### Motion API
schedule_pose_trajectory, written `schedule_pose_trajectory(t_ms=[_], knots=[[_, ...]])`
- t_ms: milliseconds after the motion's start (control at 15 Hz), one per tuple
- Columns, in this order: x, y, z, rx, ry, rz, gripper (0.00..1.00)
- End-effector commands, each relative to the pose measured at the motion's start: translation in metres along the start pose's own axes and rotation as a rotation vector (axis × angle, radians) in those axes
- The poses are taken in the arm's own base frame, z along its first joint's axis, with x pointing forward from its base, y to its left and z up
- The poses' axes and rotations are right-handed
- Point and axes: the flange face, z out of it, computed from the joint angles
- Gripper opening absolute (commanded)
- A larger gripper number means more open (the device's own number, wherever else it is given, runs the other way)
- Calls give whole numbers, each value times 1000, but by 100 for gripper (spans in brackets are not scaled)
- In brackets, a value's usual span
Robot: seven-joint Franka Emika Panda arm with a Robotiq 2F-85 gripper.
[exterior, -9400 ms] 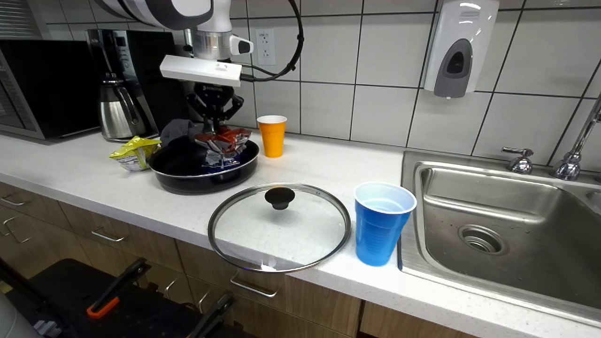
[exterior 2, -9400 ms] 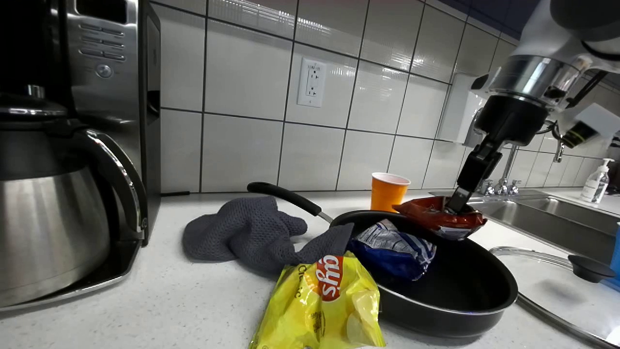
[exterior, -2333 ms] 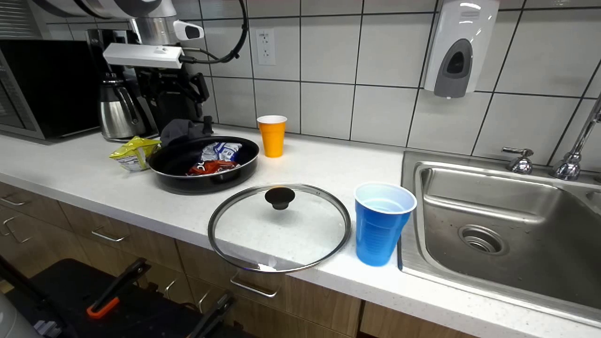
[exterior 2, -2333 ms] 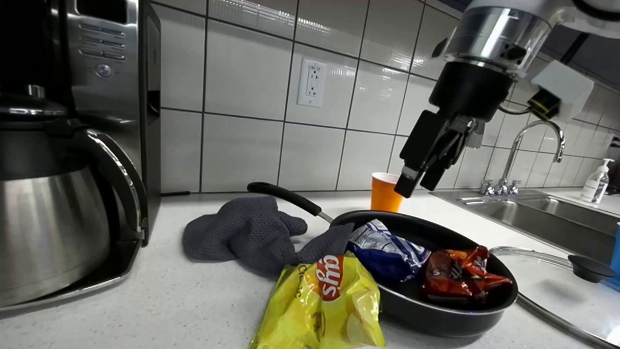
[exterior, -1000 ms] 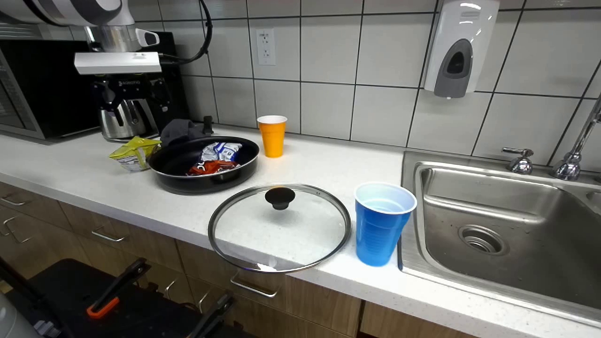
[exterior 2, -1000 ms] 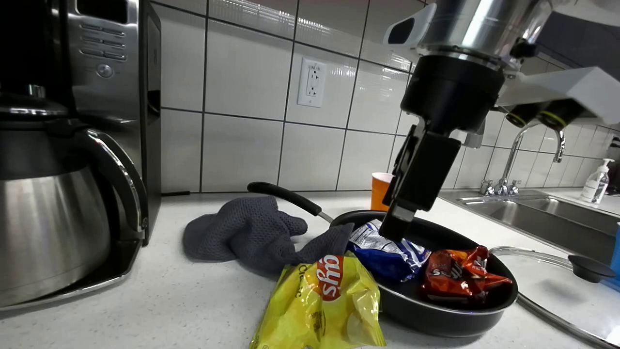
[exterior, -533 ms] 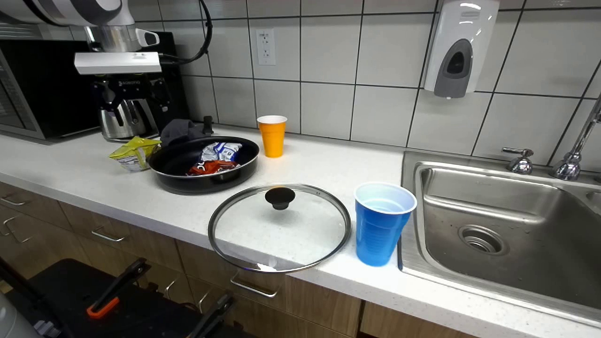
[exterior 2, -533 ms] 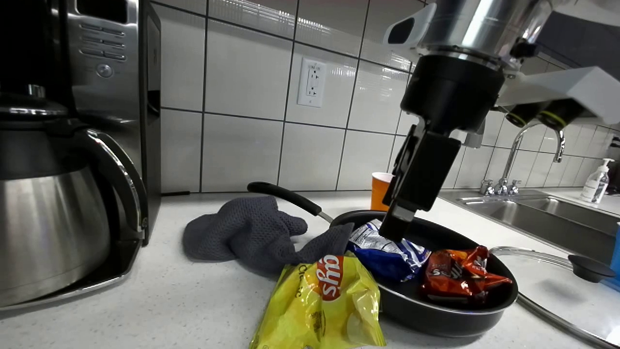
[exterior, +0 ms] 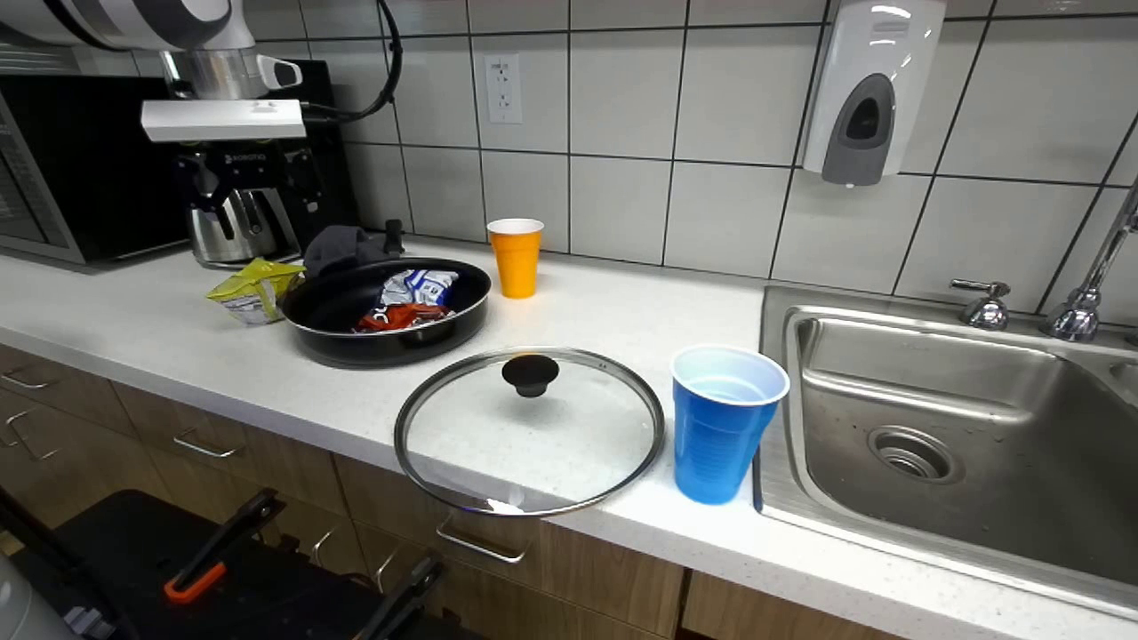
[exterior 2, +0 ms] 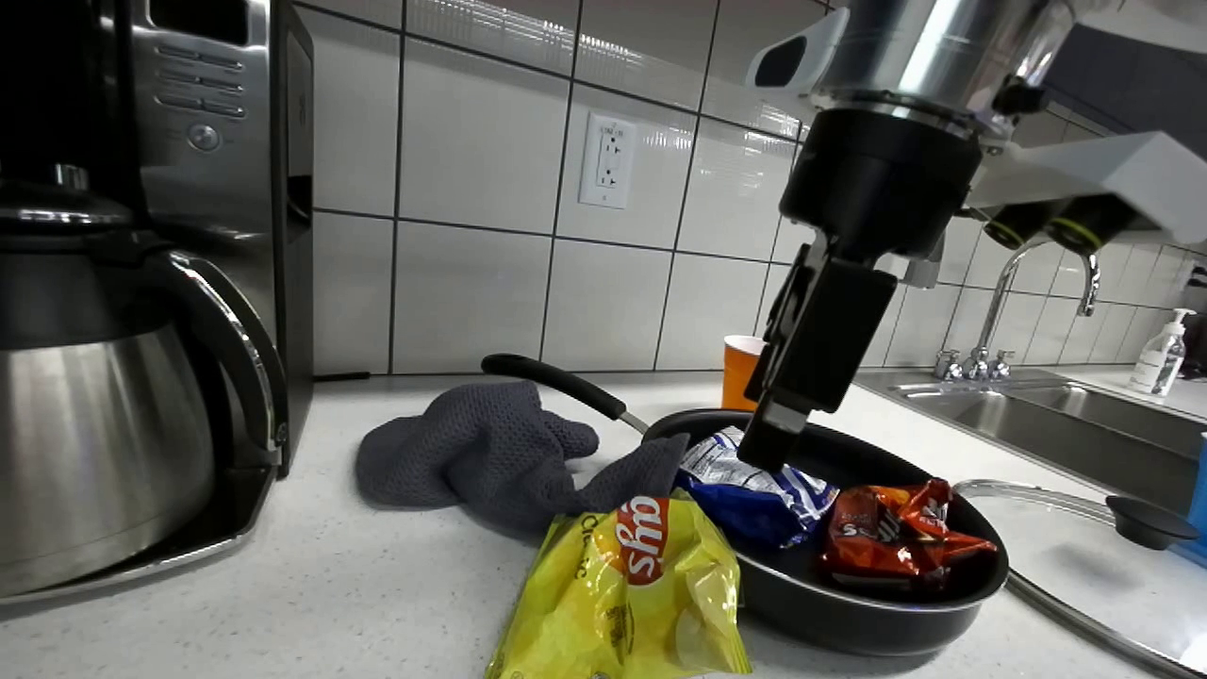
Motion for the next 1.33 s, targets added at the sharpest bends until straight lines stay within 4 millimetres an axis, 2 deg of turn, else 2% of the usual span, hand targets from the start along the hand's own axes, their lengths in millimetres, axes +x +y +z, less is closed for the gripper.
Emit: schedule_pose_trajectory(t_ms=[0, 1267], knots=[[8, 0, 2, -2, 0, -19, 100], [64, -10, 33, 104, -96, -356, 100]])
